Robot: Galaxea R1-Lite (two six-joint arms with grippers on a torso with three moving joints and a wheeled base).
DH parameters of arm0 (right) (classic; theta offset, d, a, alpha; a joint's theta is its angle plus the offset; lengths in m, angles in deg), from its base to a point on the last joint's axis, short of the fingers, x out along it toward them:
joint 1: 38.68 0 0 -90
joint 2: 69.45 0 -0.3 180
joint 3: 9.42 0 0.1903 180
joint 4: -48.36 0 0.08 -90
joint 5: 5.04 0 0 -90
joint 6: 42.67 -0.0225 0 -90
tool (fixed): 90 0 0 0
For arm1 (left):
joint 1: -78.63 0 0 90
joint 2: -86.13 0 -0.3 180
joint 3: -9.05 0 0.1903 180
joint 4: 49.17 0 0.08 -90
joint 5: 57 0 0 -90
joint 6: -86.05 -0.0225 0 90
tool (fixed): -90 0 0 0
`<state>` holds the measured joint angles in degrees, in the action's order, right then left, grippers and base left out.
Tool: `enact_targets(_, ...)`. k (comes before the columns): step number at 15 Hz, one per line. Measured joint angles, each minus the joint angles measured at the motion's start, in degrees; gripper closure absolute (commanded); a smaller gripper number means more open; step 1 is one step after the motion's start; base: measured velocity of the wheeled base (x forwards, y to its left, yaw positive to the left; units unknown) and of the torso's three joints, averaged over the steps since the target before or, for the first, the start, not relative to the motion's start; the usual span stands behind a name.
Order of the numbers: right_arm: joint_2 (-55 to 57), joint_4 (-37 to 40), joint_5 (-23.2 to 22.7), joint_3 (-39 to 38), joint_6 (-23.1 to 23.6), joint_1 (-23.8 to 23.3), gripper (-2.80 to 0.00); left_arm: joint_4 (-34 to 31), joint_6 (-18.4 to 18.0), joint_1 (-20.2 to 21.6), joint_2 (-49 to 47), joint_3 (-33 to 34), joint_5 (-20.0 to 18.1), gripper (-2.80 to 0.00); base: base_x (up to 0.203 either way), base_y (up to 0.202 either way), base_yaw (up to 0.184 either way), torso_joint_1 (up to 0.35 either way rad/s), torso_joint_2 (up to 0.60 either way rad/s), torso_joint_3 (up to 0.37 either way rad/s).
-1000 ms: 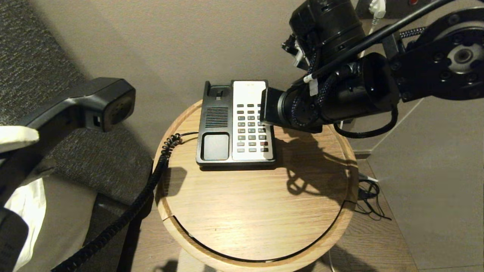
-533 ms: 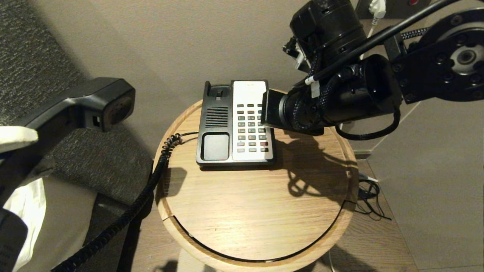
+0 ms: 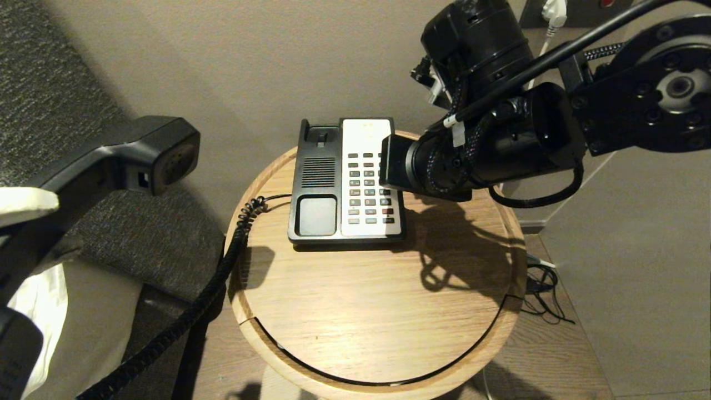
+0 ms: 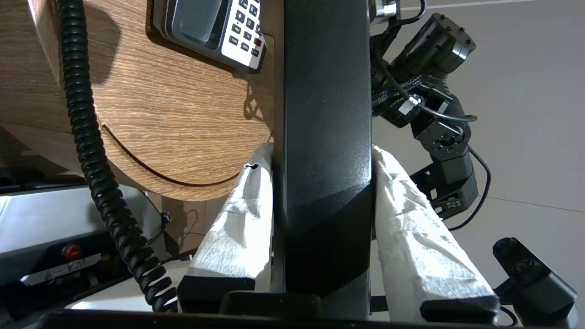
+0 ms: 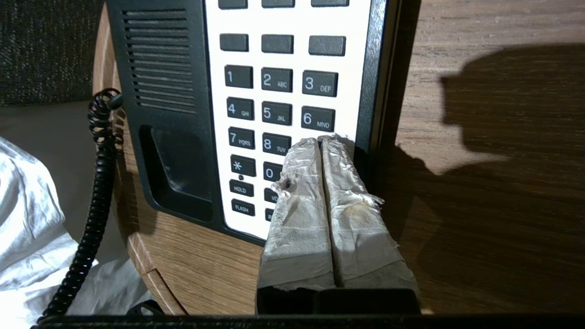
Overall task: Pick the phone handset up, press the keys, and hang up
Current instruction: Dial the number
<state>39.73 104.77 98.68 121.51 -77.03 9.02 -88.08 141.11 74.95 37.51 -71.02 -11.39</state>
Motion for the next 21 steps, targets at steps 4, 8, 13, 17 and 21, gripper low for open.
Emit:
enact_targets(4,0.5,0.0,0.0,-0.3,0.1,0.0,0.0,0.0,0.0,0.0,0.0,0.1,0.0,0.0,0.0,0.0,0.0,0.0,0.0,0.0)
enact_targets(8,1.7,-0.3,0.0,-0.2,0.1,0.0,0.0,0.0,0.0,0.0,-0.1,0.0,0.1,0.0,0.0,0.0,0.0,0.0,0.0,0.0)
enact_targets(13,1.6,-0.3,0.2,-1.3,0.0,0.1,0.0,0.0,0.0,0.0,0.0,0.0,0.0,0.0,0.0,0.0,0.0,0.0,0.0,0.0)
enact_targets(17,0.5,0.3,0.4,-1.1,0.1,1.4,0.0,0.0,-0.1,0.0,0.0,0.2,0.0,0.0,0.0,0.0,0.0,0.0,0.0,0.0)
enact_targets(21,-1.1,2.7,0.6,-1.4,0.1,3.4,0.0,0.0,-0.1,0.0,0.0,0.7,0.0,0.0,0.0,0.0,0.0,0.0,0.0,0.0)
